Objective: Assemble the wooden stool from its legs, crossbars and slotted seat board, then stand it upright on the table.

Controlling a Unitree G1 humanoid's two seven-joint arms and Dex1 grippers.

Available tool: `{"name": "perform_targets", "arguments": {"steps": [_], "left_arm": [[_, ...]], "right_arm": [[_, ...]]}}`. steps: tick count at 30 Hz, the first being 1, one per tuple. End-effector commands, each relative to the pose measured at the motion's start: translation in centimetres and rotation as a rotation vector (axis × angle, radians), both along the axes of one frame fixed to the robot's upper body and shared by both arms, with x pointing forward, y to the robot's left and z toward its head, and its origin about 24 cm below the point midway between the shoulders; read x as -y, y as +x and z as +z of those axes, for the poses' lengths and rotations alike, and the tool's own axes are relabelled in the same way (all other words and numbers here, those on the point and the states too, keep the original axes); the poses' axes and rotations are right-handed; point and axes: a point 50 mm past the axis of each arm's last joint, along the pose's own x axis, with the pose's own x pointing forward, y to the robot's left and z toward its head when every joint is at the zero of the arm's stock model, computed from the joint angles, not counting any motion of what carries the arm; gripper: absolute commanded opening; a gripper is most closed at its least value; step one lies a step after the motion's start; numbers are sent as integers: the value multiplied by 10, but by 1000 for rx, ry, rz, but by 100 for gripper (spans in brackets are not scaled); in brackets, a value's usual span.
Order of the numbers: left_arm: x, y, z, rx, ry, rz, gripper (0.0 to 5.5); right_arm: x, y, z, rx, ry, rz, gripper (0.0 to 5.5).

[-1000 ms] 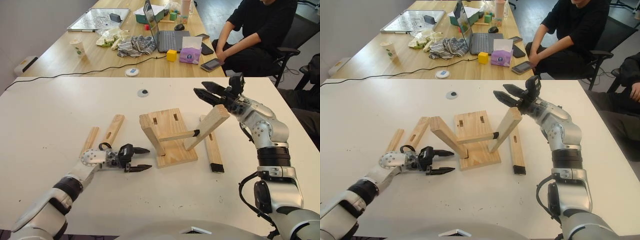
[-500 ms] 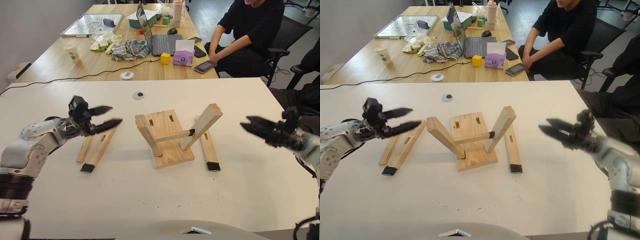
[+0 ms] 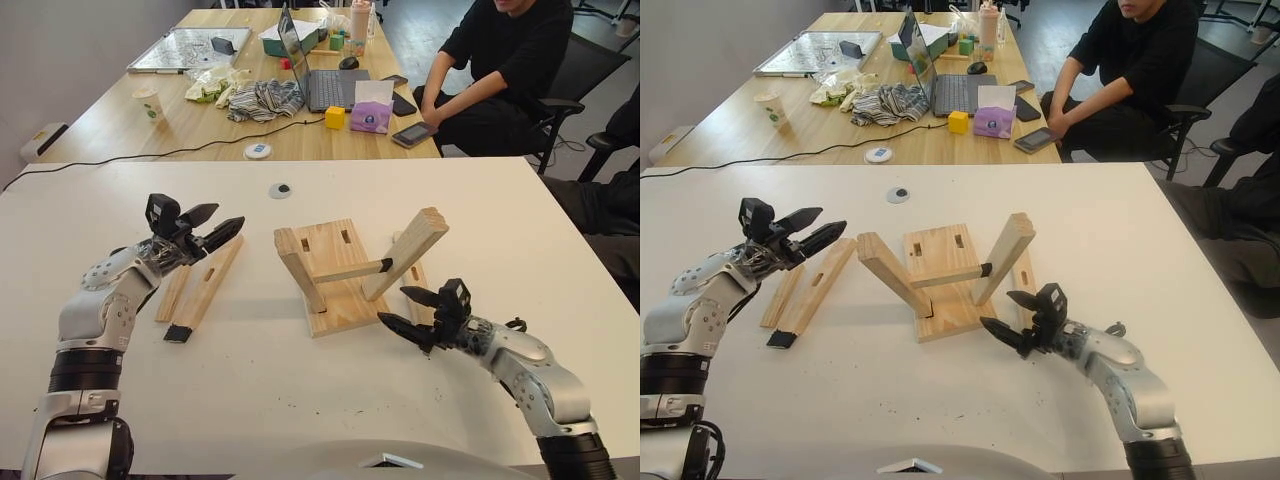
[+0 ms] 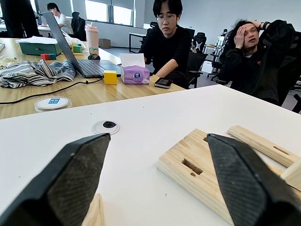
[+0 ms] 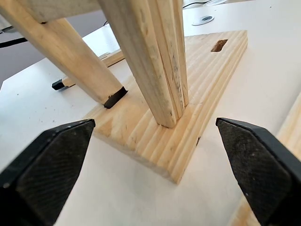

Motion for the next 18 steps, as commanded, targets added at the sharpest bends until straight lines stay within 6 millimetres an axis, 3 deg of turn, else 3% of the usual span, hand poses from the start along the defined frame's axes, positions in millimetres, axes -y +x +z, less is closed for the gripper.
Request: {"name": "perform_targets", "arguments": {"steps": [1, 14, 18], "left_arm": [[-1, 4, -3, 4, 10, -8, 380], [-9, 9, -8, 10, 14, -1, 380], [-11, 10, -7, 15, 18, -2, 380]], "right_arm": [[-10, 10, -2, 20, 26, -78, 462], [-17, 23, -8, 56, 30, -159, 265], [-21, 24, -7, 82, 102, -42, 205]]}}
